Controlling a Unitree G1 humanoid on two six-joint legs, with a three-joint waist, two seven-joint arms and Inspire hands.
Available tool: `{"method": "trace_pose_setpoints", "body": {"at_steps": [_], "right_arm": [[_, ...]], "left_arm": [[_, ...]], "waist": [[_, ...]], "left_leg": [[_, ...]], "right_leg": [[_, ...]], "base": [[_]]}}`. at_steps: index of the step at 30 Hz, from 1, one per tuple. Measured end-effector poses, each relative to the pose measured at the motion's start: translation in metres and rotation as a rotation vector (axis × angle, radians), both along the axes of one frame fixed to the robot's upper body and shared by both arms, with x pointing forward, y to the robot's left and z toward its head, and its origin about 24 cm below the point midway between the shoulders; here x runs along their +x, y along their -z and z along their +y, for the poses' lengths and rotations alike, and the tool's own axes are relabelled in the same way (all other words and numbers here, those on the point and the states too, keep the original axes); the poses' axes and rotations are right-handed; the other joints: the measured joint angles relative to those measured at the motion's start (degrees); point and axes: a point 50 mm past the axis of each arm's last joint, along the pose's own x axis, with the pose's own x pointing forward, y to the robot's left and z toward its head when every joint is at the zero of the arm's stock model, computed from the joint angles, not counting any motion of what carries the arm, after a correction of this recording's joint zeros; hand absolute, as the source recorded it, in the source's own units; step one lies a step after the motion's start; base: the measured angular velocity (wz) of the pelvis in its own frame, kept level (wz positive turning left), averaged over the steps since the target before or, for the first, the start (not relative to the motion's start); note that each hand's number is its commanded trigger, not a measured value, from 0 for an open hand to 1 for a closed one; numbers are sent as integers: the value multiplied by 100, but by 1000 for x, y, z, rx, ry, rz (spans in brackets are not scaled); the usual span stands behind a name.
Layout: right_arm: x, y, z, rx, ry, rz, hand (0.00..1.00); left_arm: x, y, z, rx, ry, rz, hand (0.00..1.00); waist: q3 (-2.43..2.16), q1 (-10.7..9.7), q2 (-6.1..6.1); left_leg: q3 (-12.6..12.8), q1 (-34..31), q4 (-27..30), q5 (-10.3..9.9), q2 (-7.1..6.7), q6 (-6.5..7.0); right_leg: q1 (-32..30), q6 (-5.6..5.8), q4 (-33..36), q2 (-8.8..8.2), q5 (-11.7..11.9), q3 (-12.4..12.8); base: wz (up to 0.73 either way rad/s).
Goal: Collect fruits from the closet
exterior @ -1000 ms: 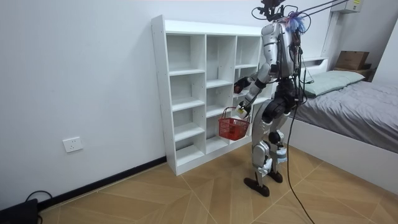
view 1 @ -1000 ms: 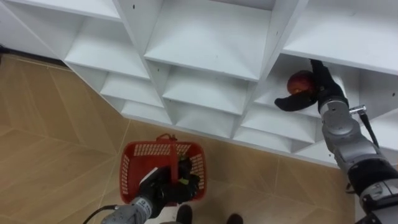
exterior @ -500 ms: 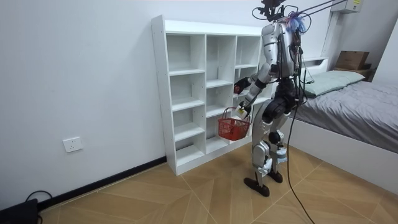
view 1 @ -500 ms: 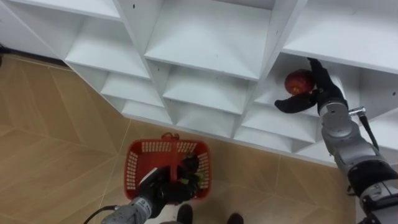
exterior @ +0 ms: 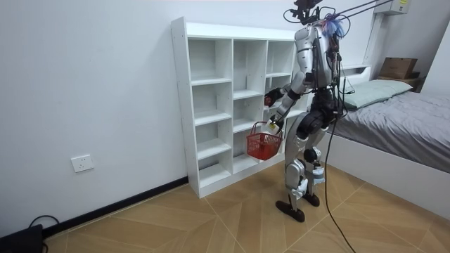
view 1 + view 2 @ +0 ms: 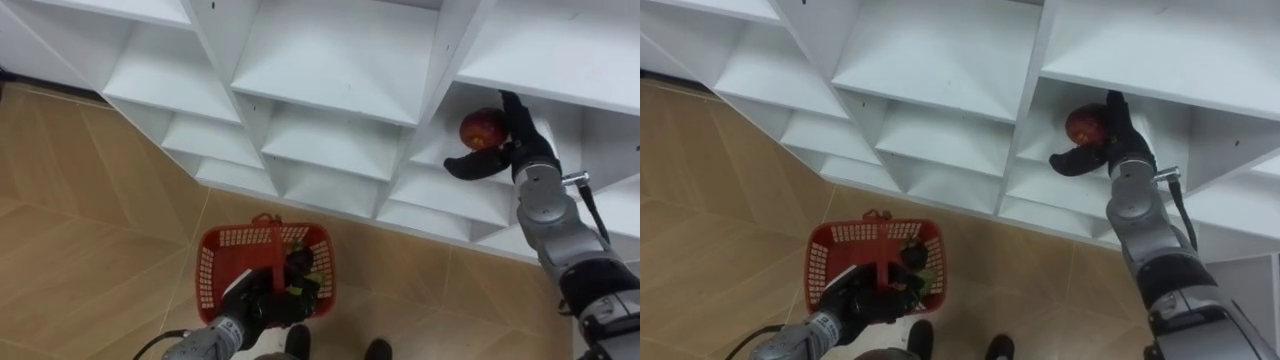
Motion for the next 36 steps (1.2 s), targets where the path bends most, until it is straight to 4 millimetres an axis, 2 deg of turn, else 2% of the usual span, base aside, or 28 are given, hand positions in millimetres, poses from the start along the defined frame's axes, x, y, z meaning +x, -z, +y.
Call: {"method": "trace_pose_setpoints", "body": {"at_steps": [8, 21, 22, 23, 24, 36], "right_arm": [[0, -1, 0, -3, 4, -8, 0], [-1, 1, -1, -4, 7, -5, 0], [-1, 1, -1, -4, 7, -4, 51], [-1, 1, -1, -4, 7, -5, 82], [-1, 1, -1, -4, 7, -5, 100], [-2, -5, -13, -25, 85, -52, 100]], "left_arm": [[2, -1, -1, 0, 1, -4, 100], [1, 0, 0, 2, 0, 3, 100], [1, 0, 0, 2, 0, 3, 100], [1, 0, 0, 2, 0, 3, 100], [1, 0, 0, 2, 0, 3, 100], [1, 0, 0, 2, 0, 2, 100]], "waist": [[-4, -3, 46], [-4, 7, 54], [-4, 7, 54], [-4, 7, 54], [-4, 9, 55], [-2, -12, 56]], "left_leg": [[-3, -10, -2, 0, 1, 0], [-6, 15, -9, 0, 2, 0], [-7, 15, -9, 0, 3, 0], [-8, 15, -12, 0, 4, 0], [-9, 15, -13, 0, 4, 0], [-8, 14, -31, -1, 8, -1]], "right_leg": [[-11, -2, 11, 0, 2, -4], [15, -4, 17, 1, 7, -10], [16, -5, 17, 1, 7, -13], [16, -5, 16, 1, 7, -18], [17, -5, 16, 1, 7, -17], [15, -6, -4, 6, 8, -23]], "base": [[0], [0], [0], [0], [0], [0]]}}
